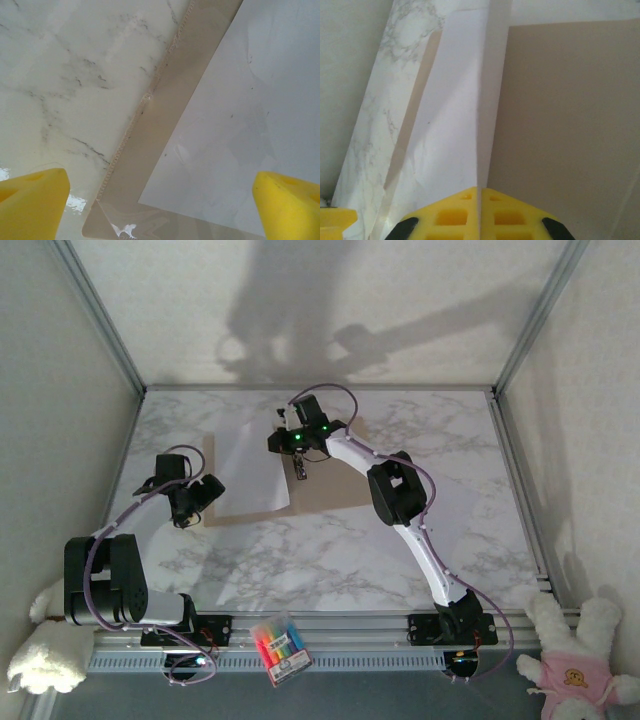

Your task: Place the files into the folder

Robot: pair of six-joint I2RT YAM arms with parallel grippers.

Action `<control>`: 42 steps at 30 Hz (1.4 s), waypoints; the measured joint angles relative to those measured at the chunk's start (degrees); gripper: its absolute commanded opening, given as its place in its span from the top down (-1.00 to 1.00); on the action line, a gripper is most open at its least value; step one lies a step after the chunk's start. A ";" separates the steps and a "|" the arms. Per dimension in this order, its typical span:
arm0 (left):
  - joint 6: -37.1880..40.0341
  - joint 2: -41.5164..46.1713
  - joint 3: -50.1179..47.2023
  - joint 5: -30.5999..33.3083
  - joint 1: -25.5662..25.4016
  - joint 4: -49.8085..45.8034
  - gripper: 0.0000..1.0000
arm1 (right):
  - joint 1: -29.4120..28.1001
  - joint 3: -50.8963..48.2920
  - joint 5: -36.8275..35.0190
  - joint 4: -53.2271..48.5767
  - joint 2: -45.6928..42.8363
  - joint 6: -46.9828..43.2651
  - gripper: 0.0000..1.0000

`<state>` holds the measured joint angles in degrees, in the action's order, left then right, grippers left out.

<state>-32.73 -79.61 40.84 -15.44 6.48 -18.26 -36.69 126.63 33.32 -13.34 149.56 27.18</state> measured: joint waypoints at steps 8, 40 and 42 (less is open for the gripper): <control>0.00 0.00 0.00 0.00 0.00 0.00 -0.89 | -0.87 0.20 2.25 0.07 0.02 -0.68 0.87; 0.04 0.00 0.00 -0.02 0.02 -0.02 -0.89 | 0.26 3.85 -2.01 -1.07 0.57 -0.81 0.87; 0.04 0.00 0.00 -0.02 0.02 -0.02 -0.89 | 0.07 3.13 -1.97 -0.61 0.57 -0.52 0.87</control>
<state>-32.69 -79.61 40.84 -15.46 6.50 -18.28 -36.62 129.75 31.35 -13.96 150.12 26.65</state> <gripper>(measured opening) 0.943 0.066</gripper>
